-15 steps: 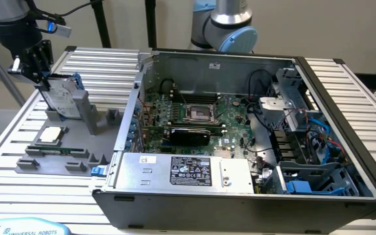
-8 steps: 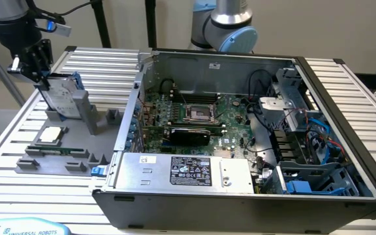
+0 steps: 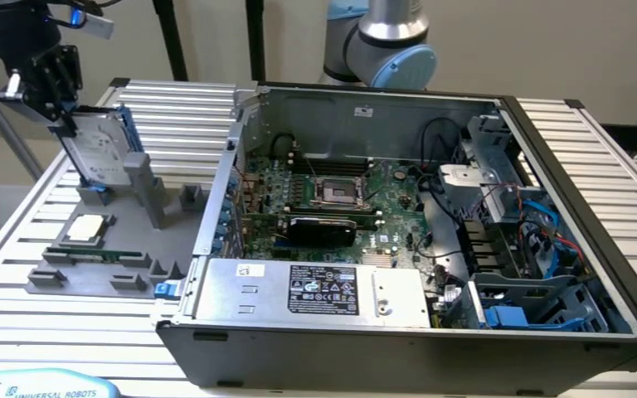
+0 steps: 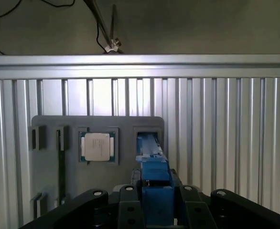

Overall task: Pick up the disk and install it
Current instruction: 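Pick up the disk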

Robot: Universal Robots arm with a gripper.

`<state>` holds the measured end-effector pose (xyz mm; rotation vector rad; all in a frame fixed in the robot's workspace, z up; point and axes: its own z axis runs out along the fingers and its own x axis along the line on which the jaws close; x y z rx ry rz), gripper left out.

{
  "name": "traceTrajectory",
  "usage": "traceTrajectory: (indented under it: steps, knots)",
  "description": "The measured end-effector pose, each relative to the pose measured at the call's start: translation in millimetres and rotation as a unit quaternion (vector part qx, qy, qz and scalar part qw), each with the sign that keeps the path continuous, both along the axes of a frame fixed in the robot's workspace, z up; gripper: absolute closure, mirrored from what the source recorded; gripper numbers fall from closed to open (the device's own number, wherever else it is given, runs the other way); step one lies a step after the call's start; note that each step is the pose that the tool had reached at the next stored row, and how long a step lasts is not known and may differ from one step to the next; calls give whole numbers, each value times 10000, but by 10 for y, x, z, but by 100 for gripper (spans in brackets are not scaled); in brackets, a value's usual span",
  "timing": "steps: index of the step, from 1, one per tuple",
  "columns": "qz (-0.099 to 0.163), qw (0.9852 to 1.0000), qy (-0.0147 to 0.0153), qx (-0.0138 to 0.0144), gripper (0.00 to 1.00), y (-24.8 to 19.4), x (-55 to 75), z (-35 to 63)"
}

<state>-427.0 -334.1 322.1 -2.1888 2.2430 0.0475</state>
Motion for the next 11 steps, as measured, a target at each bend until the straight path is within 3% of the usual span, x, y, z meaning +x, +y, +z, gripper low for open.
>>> traceTrajectory:
  steps: [11]
  knots:
    - [0,10000,0,0,67,0,39,500]
